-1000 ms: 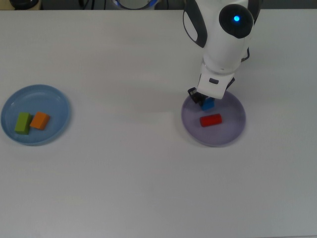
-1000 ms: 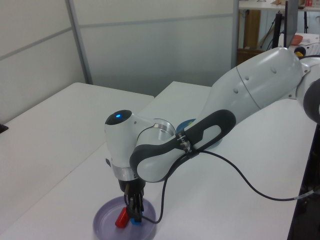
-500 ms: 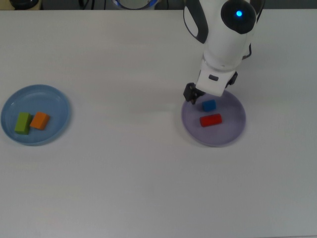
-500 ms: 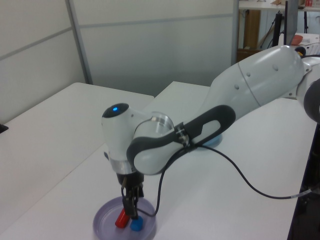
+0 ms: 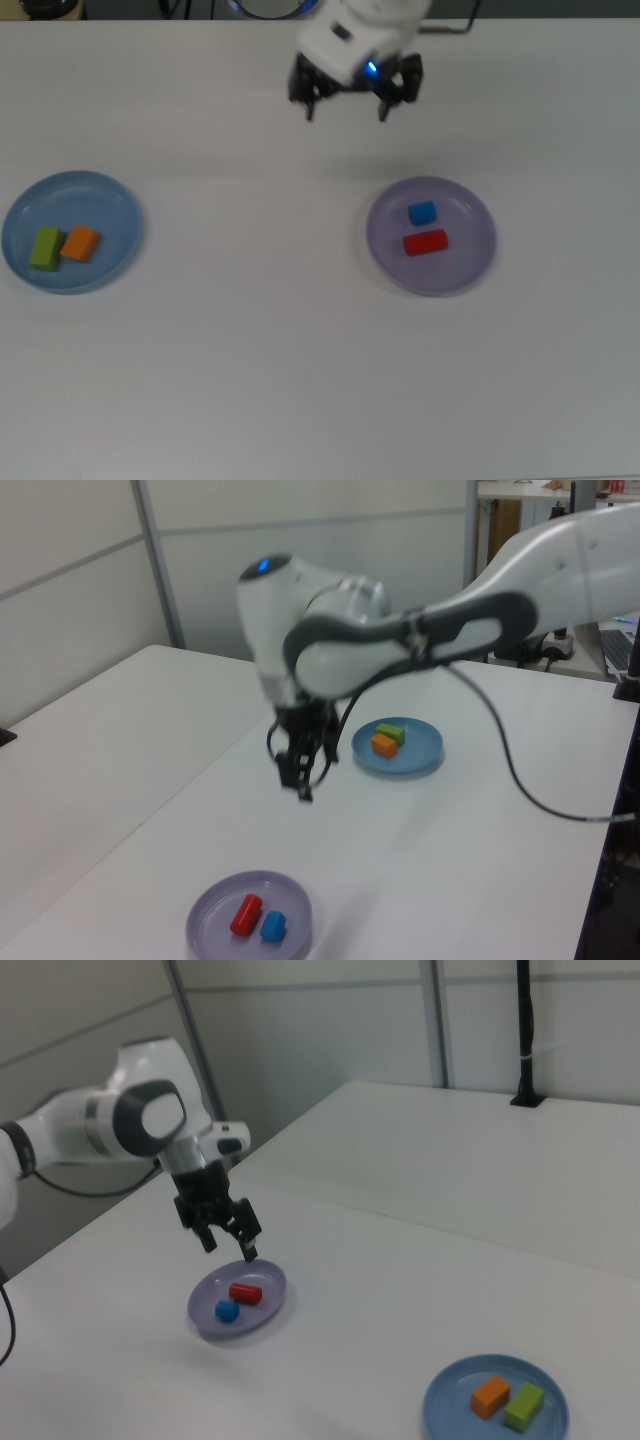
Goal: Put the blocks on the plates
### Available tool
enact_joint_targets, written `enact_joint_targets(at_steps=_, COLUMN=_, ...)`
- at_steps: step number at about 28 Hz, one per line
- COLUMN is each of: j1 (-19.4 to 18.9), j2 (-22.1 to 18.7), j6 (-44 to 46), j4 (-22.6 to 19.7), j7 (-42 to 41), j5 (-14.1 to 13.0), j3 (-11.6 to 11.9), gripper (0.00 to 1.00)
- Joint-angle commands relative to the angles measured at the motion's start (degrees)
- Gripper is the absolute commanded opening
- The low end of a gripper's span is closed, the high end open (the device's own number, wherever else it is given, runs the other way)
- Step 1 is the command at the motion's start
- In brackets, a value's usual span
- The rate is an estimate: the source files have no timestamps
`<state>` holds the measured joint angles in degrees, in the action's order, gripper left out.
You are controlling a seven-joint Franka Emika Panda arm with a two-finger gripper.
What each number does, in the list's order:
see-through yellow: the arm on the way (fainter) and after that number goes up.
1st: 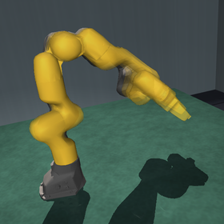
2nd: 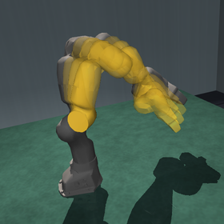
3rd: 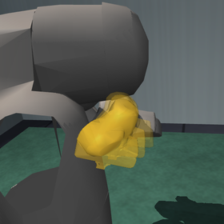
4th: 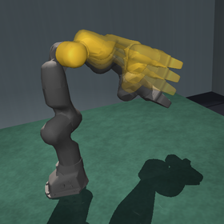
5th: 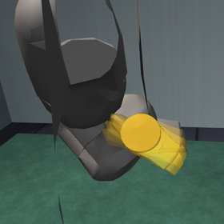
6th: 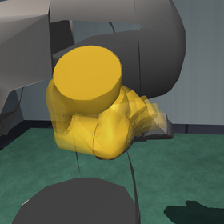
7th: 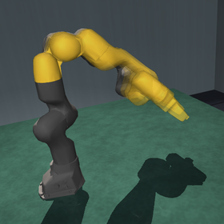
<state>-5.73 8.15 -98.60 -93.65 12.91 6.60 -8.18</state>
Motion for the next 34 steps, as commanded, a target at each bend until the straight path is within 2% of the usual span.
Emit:
enact_joint_targets(at_steps=1, j1=2.9, j2=-6.3, j6=2.4, j4=-2.1, j7=3.5, j5=0.0, j3=1.0, gripper=1.00)
enact_joint_targets(at_steps=7, j1=6.4, j2=-10.2, j6=2.0, j4=-4.1, j7=2.9, j5=-0.1, j3=0.9, gripper=1.00)
enact_joint_targets(at_steps=11, j1=8.3, j2=-10.7, j6=1.9, j4=-4.2, j7=2.0, j5=-0.4, j3=1.0, gripper=1.00)
enact_joint_targets(at_steps=18, j1=11.5, j2=-11.1, j6=-1.3, j4=-4.5, j7=-2.0, j5=-4.0, j3=1.1, gripper=1.00)
enact_joint_targets(at_steps=23, j1=12.6, j2=-12.2, j6=-1.3, j4=-4.6, j7=-4.4, j5=-4.3, j3=1.1, gripper=1.00)
enact_joint_targets(at_steps=29, j1=12.6, j2=-12.4, j6=-1.0, j4=-5.0, j7=-9.2, j5=-7.1, j3=1.0, gripper=1.00)
enact_joint_targets(at_steps=34, j1=11.3, j2=-11.2, j6=-0.8, j4=-4.7, j7=-11.7, j5=-7.3, j3=-0.8, gripper=1.00)
